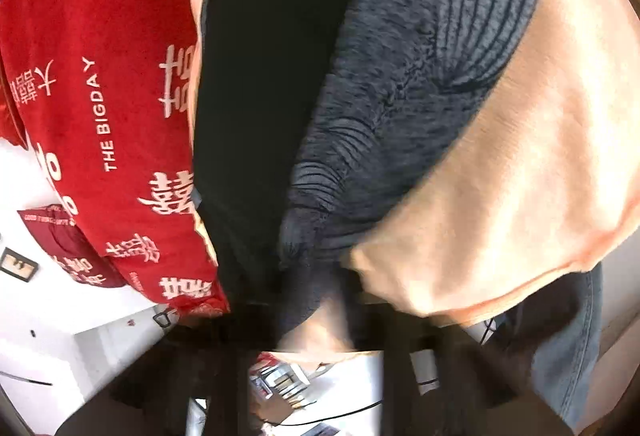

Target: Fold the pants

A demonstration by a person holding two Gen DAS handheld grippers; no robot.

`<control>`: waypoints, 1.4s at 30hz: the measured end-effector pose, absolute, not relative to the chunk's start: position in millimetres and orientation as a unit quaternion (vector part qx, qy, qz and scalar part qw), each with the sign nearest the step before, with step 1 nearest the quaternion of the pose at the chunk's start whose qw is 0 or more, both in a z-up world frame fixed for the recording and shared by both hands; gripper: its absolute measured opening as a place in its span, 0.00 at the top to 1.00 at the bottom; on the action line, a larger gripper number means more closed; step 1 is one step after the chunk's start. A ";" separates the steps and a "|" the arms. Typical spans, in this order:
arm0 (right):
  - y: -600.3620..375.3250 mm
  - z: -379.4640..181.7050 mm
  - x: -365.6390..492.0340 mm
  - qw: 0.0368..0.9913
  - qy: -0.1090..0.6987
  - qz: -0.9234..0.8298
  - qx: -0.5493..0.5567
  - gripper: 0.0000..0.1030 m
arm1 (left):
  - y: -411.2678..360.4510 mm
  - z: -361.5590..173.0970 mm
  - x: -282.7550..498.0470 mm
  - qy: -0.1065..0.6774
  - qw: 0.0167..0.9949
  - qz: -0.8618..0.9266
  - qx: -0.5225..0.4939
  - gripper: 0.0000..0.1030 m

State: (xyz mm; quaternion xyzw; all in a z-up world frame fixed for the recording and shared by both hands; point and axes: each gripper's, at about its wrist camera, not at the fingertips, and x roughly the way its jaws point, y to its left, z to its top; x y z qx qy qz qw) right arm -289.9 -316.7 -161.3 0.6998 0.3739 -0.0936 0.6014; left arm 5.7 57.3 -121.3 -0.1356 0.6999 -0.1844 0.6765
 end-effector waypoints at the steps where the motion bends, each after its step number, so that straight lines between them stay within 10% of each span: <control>1: -318.7 -151.8 -284.0 0.610 0.384 -0.088 0.687 0.96 | 57.1 -120.0 7.0 0.702 0.675 -0.182 -0.135 0.73; 15: -417.3 -28.9 -116.2 0.715 0.430 0.010 0.551 0.96 | 3.5 -21.9 101.1 0.617 0.741 -0.194 -0.181 0.75; 30: -474.5 -144.2 46.9 0.692 0.556 -0.030 0.459 0.94 | -76.5 -118.4 229.2 0.630 0.765 -0.095 -0.097 0.72; 34: -470.0 -113.8 42.7 0.710 0.554 -0.016 0.435 0.62 | -62.2 -83.8 223.9 0.626 0.765 -0.112 -0.101 0.71; 42: -425.9 -66.4 35.4 0.757 0.551 0.019 0.350 0.62 | -58.3 -52.5 209.3 0.617 0.777 -0.102 -0.073 0.71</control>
